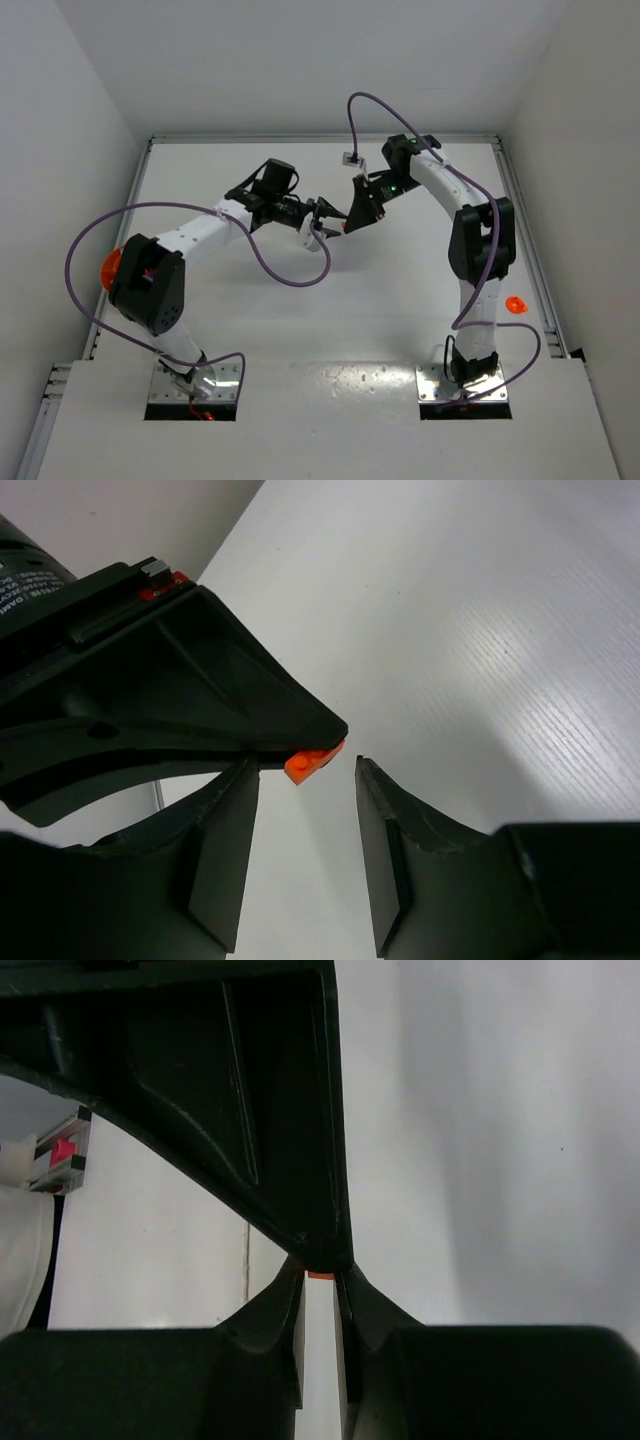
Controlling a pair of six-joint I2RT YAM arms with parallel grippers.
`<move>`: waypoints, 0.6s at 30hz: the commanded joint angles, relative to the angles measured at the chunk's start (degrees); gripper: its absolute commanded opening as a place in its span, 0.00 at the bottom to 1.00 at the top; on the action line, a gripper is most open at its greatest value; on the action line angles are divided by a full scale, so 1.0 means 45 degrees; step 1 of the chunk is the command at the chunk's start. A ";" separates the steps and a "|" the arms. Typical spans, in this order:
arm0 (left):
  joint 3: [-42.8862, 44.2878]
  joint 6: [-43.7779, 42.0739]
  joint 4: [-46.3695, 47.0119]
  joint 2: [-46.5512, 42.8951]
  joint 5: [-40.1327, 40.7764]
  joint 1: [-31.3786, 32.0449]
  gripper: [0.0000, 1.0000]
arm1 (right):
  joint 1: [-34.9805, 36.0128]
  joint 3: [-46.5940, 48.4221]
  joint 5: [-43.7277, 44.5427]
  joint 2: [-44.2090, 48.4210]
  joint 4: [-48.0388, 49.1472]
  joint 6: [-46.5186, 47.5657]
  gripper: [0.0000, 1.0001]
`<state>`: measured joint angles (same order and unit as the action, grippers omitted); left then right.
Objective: Sort the legos into containers by color
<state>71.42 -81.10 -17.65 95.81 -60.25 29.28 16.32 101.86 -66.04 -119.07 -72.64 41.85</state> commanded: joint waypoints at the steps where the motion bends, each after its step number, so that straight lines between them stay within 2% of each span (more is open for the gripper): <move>1: 0.0418 -0.1234 -0.0392 0.0192 -0.1063 0.0135 0.48 | 0.0222 0.0625 -0.0441 -0.0123 0.0107 0.0135 0.01; 6: 0.0672 -0.2326 -0.1311 0.0330 -0.1065 0.0252 0.44 | 0.0339 0.0742 -0.0441 -0.0123 0.0107 0.0135 0.01; 11: 0.0809 -0.2796 -0.1935 0.0330 -0.1065 0.0252 0.36 | 0.0339 0.0742 -0.0441 -0.0123 0.0264 -0.0119 0.01; 18: 0.1043 -0.3032 -0.2660 0.0584 -0.1182 0.0252 0.30 | 0.0456 0.1151 -0.0557 -0.0240 0.0498 -0.0354 0.00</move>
<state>74.39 -92.25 -25.93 97.01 -60.40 29.28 17.72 103.33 -64.27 -119.87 -73.36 40.01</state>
